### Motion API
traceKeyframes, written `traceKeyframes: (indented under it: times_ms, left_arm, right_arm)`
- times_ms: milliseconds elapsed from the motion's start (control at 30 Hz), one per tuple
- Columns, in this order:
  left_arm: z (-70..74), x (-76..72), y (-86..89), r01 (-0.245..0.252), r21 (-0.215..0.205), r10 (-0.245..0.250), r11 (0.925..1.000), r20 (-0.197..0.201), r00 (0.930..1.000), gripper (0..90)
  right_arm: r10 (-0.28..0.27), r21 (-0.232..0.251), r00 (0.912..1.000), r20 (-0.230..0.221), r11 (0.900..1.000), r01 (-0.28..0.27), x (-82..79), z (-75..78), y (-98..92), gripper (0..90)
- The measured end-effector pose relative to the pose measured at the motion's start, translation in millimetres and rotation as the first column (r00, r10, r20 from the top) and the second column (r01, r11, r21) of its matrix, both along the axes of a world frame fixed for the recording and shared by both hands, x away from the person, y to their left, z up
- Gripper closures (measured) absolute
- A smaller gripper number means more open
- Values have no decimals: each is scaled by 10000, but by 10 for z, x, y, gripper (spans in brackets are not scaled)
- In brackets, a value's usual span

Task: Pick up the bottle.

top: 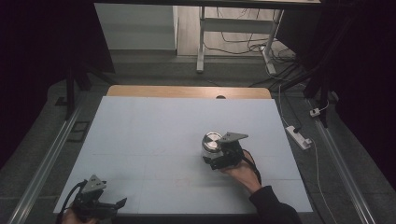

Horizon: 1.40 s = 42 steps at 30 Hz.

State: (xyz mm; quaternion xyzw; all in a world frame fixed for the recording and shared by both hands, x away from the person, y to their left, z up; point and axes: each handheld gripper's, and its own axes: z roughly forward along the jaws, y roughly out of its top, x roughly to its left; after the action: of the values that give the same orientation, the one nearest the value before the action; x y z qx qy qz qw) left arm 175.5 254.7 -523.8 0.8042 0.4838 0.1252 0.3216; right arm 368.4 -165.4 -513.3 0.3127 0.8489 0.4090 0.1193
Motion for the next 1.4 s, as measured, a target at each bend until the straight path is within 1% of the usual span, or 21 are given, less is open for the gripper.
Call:
traceKeyframes:
  times_ms: [67, 167, 233, 400, 467, 567, 767, 900, 1000, 1133, 1400]
  left_arm:
    - [-1, 1, -1, 10, 6, -10, 10000, -11, 10000, 24]
    - [-1, 3, -2, 22, 34, -22, 10000, -27, 10000, 25]
    - [-1, 2, -5, 10, 60, -10, 10000, -11, 10000, 24]
    - [-3, 6, -5, 25, 52, -25, 10000, -45, 10000, 25]
    - [-2, 5, -6, 26, 69, -26, 10000, -37, 10000, 25]
    - [-3, 4, -10, 24, 89, -24, 10000, -32, 10000, 25]
    - [-2, 3, -8, 30, 74, -30, 10000, -26, 10000, 25]
    - [-2, 4, -6, 34, 78, -34, 10000, -17, 10000, 25]
    - [-2, 4, -4, 37, 39, -37, 10000, -25, 10000, 25]
    - [-1, 6, -2, 41, 4, -41, 10000, -50, 10000, 25]
    - [-2, 6, 1, 45, -21, -45, 10000, -53, 10000, 25]
  right_arm:
    - [10, 56, 10000, 61, 10000, -10, 2, 10, 5, 55]
    - [54, 266, 9996, 284, 9996, -61, 7, 35, 6, 75]
    - [83, 352, 9992, 381, 9993, -96, 5, 48, 6, 111]
    - [103, 236, 9984, 559, 9997, -117, 0, 57, 8, 128]
    - [145, 86, 9965, 822, 9998, -153, -16, 64, 15, 137]
    - [143, 17, 9953, 954, 9999, -145, -27, 68, 19, 142]
    - [201, -51, 9948, 994, 9998, -197, -31, 80, 17, 145]
    - [319, 72, 9960, 831, 9994, -327, -26, 99, 1, 145]
    - [382, 132, 9953, 888, 9991, -395, -42, 129, 4, 145]
    - [559, 293, 9945, 891, 9978, -587, -69, 182, 9, 145]
    - [1203, 247, 9866, 1104, 9920, -1238, -164, 273, 73, 146]
